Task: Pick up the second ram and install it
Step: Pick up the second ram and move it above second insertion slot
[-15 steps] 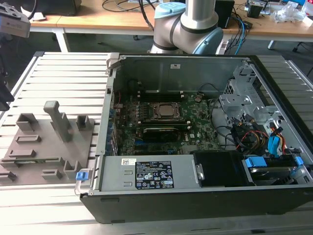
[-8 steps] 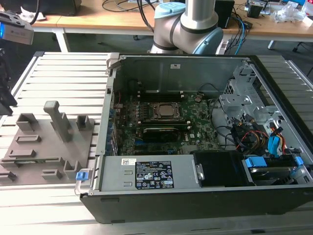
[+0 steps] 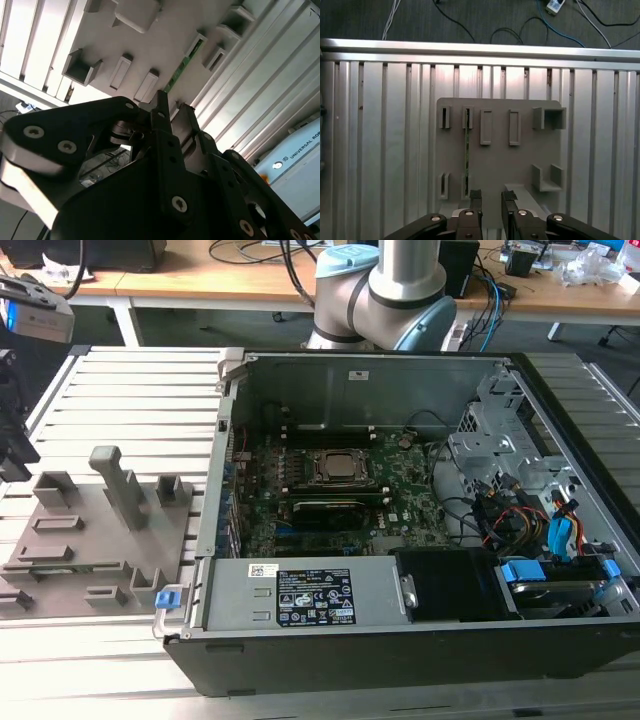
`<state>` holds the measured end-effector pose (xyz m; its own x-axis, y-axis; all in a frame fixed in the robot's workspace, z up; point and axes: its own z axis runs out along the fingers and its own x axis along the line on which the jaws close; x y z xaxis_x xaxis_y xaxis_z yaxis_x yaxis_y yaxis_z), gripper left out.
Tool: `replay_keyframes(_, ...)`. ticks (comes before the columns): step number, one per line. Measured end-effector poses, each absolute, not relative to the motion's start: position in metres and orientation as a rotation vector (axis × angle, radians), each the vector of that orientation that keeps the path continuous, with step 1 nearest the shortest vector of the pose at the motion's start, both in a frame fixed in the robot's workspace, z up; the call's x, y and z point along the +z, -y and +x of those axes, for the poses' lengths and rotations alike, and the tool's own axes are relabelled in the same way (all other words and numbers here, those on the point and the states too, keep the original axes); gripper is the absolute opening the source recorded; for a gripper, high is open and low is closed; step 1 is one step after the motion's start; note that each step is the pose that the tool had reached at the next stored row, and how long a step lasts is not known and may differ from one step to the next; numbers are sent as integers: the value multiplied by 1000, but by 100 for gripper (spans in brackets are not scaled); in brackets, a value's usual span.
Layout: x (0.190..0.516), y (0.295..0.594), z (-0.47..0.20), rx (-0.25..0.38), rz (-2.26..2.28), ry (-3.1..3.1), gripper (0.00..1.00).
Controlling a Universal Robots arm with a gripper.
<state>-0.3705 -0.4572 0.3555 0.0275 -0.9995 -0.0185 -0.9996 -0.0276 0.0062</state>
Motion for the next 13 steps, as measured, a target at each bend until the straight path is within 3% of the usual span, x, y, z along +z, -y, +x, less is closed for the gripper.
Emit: replay_keyframes(13,332,457,-371,28,-2246,-2185,30)
